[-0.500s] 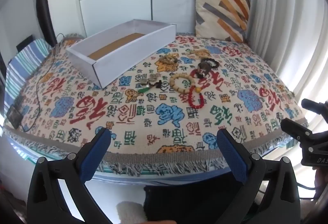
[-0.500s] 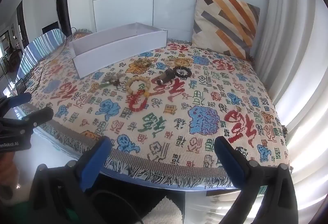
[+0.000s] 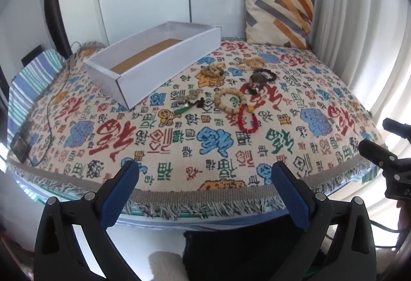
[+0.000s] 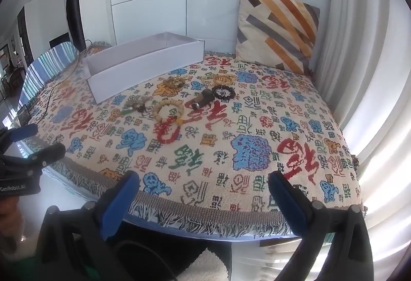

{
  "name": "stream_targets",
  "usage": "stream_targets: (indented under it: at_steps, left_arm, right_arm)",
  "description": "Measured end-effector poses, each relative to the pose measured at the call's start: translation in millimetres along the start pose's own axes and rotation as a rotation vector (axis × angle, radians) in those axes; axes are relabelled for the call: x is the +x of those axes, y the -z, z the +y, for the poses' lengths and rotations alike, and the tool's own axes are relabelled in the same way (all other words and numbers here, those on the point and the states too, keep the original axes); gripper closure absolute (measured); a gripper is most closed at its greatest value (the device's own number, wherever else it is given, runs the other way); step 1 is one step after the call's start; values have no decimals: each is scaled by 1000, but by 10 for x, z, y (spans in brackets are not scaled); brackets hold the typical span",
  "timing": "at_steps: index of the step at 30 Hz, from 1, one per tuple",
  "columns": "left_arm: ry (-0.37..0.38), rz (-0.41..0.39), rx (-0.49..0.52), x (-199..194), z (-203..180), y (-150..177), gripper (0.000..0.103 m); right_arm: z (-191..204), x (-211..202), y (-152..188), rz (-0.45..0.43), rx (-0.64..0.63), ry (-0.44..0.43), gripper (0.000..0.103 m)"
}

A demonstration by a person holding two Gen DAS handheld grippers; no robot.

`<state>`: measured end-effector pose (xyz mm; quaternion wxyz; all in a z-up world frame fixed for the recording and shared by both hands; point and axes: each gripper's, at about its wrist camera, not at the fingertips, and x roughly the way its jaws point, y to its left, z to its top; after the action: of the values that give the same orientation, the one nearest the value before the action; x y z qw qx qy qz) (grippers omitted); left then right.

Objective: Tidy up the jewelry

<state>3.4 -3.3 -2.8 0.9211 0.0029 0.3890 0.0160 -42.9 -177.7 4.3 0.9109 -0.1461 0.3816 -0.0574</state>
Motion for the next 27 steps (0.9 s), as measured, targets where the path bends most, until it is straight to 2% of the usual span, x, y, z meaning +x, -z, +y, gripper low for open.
stream_targets:
  at_steps: [27]
  left_arm:
    - [-5, -6, 1, -25, 2, 4, 1]
  right_arm:
    - [-19, 16, 22, -2, 15, 1, 1]
